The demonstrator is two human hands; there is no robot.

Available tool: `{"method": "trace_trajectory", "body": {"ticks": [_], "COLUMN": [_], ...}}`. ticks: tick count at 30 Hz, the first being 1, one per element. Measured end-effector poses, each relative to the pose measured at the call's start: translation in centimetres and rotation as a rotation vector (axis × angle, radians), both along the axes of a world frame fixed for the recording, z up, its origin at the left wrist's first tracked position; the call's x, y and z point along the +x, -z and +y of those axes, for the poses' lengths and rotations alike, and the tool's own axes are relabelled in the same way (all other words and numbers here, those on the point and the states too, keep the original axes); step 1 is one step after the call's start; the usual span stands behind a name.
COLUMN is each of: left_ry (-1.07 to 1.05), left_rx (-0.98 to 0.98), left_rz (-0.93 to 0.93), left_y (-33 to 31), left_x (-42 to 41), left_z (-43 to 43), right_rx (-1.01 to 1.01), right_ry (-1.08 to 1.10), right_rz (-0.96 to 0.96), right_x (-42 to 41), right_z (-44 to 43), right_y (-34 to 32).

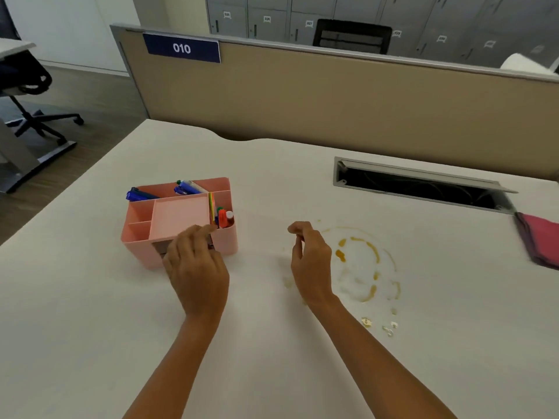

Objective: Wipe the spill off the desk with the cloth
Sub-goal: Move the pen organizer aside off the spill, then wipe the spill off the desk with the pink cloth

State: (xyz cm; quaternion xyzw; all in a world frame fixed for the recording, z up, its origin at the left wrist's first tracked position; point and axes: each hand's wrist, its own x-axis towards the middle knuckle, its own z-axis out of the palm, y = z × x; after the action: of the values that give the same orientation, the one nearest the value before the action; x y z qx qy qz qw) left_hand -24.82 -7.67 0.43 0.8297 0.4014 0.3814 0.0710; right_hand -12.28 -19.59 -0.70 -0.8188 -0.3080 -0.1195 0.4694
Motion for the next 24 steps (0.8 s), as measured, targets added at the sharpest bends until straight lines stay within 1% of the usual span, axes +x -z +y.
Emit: {"method": "trace_trajectory", "body": {"ticks": [4,9,12,17,21,24], "left_ry": [0.309,0.647,0.808,0.976,1.033,1.086], "left_rx": [-0.027,-0.131,-0.205,-0.218,-0.226,-0.189], "left_rz": [-0.028,0.1,0.199,0.33,0.44,0.533], "left_y": [0.3,0.7,0.9,1.5,2.3,3.3], "left_x": [2.7,6.9,9.9,15.7,19.8,22.7], "left_z": [-5.3,-12.1,-15.4,-20.3,-23.6,-26.0], "right_rx": [0.017,0.002,-0.031,-0.087,-0.099,-0.076], "right_ry": [0.141,0.344,0.467,0.675,0.792,0.884], "right_rz": [0.0,0.015,0.03,0.054,0.101,0.178], "right_x": [2.3,5.4,7.2,11.4,15.7,19.6], "right_z": [-4.7,-12.1,-16.4,-22.8,-26.6,-29.2], "right_y": [0.4,1.0,1.5,1.7,1.7,2.2]}}
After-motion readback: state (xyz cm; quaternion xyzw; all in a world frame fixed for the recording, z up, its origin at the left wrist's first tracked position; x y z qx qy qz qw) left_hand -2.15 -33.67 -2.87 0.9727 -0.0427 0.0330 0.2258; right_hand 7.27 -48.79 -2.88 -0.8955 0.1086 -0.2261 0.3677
